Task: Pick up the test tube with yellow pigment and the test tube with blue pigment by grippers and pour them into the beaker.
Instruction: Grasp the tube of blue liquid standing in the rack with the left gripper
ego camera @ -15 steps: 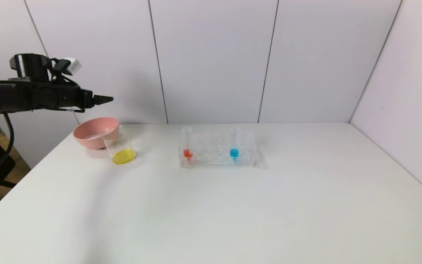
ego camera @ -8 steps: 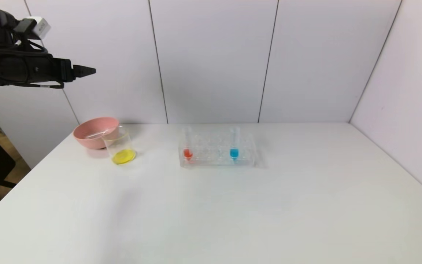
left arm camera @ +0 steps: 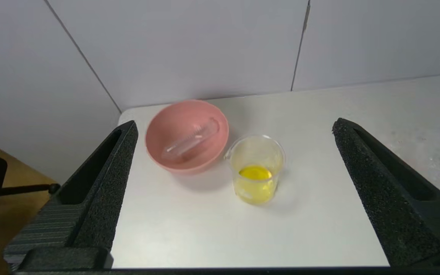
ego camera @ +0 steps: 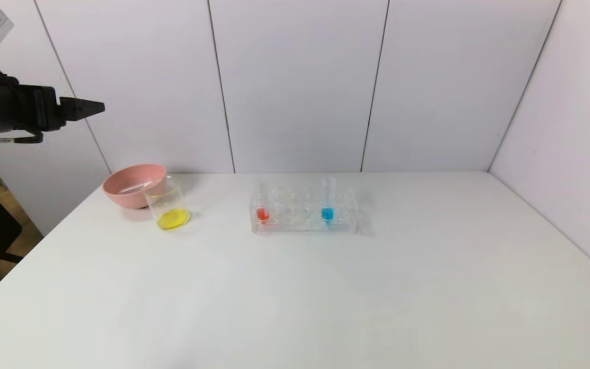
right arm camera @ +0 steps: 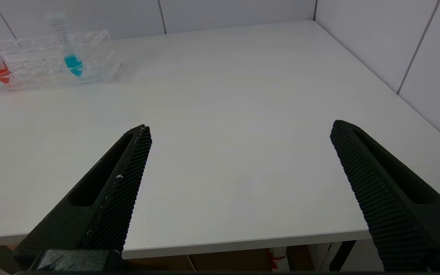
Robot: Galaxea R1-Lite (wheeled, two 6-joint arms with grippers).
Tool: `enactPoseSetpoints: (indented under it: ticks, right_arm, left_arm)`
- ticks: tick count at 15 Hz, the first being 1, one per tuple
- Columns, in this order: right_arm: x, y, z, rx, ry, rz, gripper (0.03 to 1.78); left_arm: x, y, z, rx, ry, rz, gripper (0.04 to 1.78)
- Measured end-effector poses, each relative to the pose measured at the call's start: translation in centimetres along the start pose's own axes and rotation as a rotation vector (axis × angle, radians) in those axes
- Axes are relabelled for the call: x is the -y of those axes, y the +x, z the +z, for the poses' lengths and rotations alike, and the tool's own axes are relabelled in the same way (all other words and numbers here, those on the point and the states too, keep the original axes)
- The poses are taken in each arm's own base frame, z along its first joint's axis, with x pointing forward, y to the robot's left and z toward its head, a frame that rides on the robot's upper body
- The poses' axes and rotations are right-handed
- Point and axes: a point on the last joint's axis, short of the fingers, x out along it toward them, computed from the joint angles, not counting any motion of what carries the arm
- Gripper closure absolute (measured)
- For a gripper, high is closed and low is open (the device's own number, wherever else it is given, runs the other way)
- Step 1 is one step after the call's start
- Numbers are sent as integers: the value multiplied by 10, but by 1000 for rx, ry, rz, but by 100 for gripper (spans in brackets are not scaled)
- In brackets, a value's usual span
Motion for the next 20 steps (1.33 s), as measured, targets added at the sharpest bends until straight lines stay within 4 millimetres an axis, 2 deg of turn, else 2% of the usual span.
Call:
enactPoseSetpoints:
  ticks: [5,10,12,15,20]
  right_arm:
    - [0,0,0,0,0,1,10]
    - [0,0,0,0,0,0,10]
    - [0,0,0,0,0,0,10]
    - [0,0,0,0,0,0,10]
    - [0,0,0,0,0,0,10]
  left_arm:
    - [10,-57,-25,-7,-106,25,4]
    - [15,-81,-30,29,-265,17,4]
    - [17,-85,-25,88,-281,2,4]
    - [30,-82,-24,133,-281,-86,4]
    - [75,-63,-32,82,-312,-334,4]
